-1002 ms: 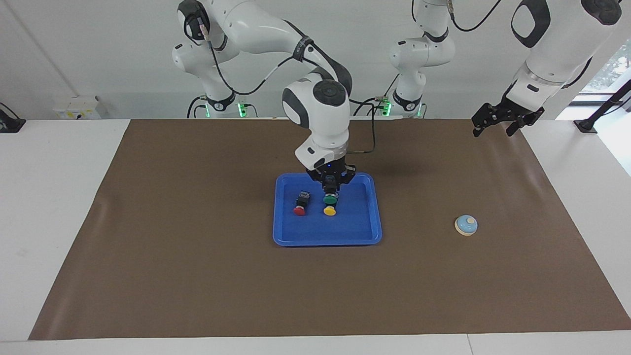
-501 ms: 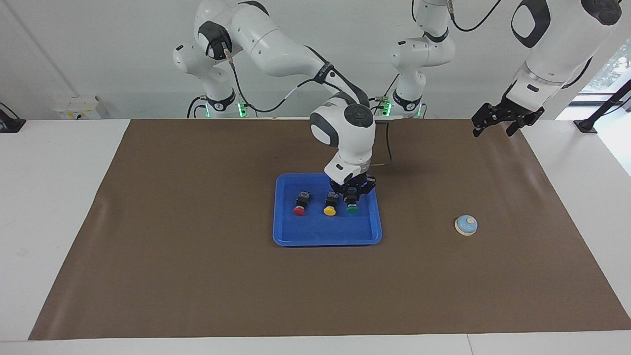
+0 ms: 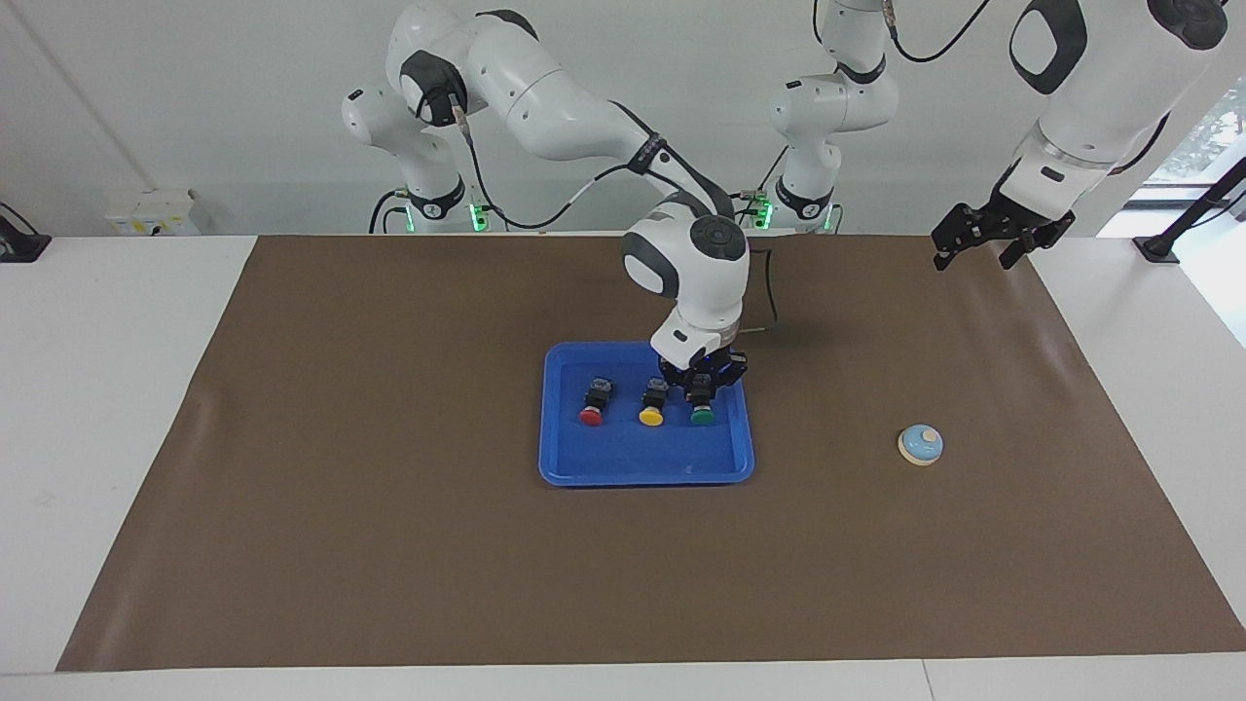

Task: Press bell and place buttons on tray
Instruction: 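Place the green button in the tray beside the yellow one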

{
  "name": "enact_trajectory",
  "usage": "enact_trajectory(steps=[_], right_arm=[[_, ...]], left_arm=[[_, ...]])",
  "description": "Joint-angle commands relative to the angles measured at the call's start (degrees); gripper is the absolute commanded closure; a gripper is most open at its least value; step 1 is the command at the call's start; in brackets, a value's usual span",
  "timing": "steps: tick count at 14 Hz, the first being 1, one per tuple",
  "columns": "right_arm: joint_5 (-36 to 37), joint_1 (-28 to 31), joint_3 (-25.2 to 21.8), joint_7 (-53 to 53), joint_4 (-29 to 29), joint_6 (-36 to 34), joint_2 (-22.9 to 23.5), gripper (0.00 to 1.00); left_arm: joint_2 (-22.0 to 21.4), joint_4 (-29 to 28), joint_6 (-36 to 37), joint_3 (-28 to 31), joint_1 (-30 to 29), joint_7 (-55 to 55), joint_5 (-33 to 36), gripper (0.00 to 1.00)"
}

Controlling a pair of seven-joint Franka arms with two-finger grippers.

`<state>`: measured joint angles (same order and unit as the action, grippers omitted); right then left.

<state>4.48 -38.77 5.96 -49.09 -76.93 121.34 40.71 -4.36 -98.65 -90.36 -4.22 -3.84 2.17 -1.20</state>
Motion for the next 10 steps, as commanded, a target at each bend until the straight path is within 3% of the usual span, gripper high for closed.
enact_trajectory(steps=[1,5,10], right_arm=[[-0.4,-0.8,-0.2,-2.8,1.2,-0.9,0.2,0.00],[-0.8,0.9,-0.4,-3.1,1.2,-5.6,-3.5,0.00],[-0.9,9.7,-0.3,-2.7,0.9,-11.7,-11.6,0.00]], left_arm=[[0.0,0.7,0.8,0.0,-0.2,0.4,0.1,0.00],[0.0,0.7,0.8,0.0,-0.2,0.4,0.1,0.00],[-0.1,0.7,0.8,0.0,-0.2,0.4,0.1,0.00]])
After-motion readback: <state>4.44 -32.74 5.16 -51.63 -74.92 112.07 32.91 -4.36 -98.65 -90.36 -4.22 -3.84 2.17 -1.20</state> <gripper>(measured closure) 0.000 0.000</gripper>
